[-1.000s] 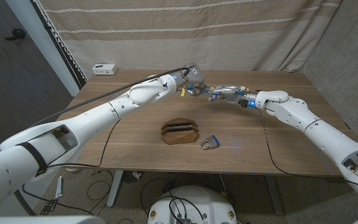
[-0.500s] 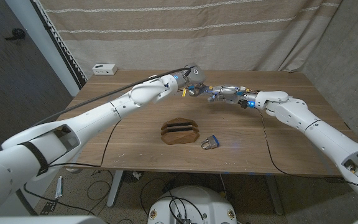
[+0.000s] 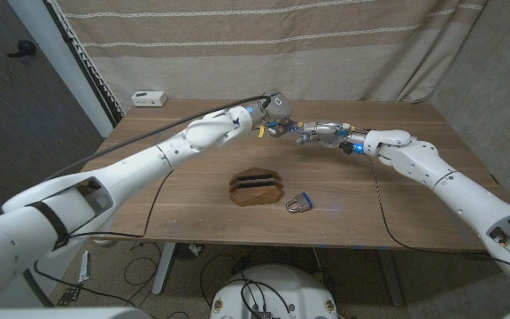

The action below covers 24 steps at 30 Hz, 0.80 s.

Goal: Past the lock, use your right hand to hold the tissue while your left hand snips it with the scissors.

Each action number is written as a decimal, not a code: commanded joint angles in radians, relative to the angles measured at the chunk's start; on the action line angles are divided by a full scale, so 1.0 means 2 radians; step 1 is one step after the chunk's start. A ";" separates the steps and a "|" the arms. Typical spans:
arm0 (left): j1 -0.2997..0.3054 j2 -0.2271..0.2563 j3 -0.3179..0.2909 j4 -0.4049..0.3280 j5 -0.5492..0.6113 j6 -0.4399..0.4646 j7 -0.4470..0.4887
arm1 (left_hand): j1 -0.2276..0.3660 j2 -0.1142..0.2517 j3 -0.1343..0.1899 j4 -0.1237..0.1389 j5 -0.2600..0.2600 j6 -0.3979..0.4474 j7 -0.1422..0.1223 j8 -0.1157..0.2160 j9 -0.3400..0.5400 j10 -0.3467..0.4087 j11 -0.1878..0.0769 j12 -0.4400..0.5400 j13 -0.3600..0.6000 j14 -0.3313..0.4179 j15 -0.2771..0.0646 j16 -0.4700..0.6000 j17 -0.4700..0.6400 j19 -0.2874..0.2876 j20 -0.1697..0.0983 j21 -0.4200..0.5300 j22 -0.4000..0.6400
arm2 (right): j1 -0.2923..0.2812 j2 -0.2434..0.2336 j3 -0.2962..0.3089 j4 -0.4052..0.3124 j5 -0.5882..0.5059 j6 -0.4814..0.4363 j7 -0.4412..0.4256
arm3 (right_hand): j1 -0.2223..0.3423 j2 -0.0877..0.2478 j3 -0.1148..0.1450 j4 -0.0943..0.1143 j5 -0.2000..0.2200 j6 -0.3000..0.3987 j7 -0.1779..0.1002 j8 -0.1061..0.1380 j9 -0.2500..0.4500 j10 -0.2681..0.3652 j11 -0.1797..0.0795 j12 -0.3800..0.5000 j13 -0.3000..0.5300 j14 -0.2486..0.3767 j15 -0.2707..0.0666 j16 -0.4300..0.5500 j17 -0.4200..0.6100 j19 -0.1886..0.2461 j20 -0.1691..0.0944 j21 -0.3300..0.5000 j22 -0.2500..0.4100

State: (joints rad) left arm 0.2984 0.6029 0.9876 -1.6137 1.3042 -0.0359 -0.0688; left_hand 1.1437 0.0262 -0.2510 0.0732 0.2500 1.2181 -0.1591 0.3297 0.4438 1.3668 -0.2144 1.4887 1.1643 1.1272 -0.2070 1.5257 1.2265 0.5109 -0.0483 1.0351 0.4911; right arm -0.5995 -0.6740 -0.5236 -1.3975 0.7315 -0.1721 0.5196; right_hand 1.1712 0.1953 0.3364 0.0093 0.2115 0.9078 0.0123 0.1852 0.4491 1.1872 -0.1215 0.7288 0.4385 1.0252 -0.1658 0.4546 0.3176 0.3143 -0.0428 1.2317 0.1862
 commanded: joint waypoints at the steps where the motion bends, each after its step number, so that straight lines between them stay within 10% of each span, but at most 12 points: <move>1: 0.008 0.001 -0.007 0.000 -0.016 0.004 0.015 | 0.048 0.054 -0.001 0.005 -0.001 -0.012 -0.002 0.064 0.022 -0.003 0.001 -0.008 -0.006 -0.002 0.000 -0.001 0.001 0.002 -0.077 -0.005 0.000 | -0.001 0.001 0.000 0.001 0.000 0.001 -0.002 | -0.002 0.003 0.001 0.001 0.004 0.014 0.011 0.003 0.002 0.000 -0.002 0.002 0.000 0.002 -0.035 -0.002 0.002 -0.003 -0.063 0.003 -0.001; 24: 0.029 0.006 -0.021 -0.019 -0.036 0.025 0.014 | 0.046 0.052 0.002 0.010 -0.006 -0.046 0.000 0.144 0.135 0.006 0.001 -0.014 0.002 0.003 0.000 -0.006 0.001 0.007 -0.077 -0.010 0.017 | 0.003 0.004 -0.002 0.006 0.000 0.000 0.004 | -0.004 0.003 0.001 0.000 0.004 0.014 0.010 0.003 0.000 0.000 -0.004 0.001 -0.001 0.002 -0.035 -0.003 0.002 -0.006 -0.063 0.010 -0.001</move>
State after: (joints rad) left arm 0.3353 0.6084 0.9598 -1.6316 1.2450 -0.0096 -0.0478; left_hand 1.1625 0.0471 -0.2457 0.0875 0.2433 1.1316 -0.1570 0.4367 0.7021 1.3690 -0.2121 1.4601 1.1631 1.1273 -0.2070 1.5181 1.2267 0.5216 -0.0484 1.0169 0.5221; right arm -0.6000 -0.6710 -0.5233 -1.3946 0.7326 -0.1698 0.5176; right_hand 1.1644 0.2019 0.3364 0.0093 0.2116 0.9288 0.0234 0.1885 0.4494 1.1817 -0.1228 0.7286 0.4377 1.0252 -0.1657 0.4499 0.3176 0.3052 -0.0408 1.2431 0.1812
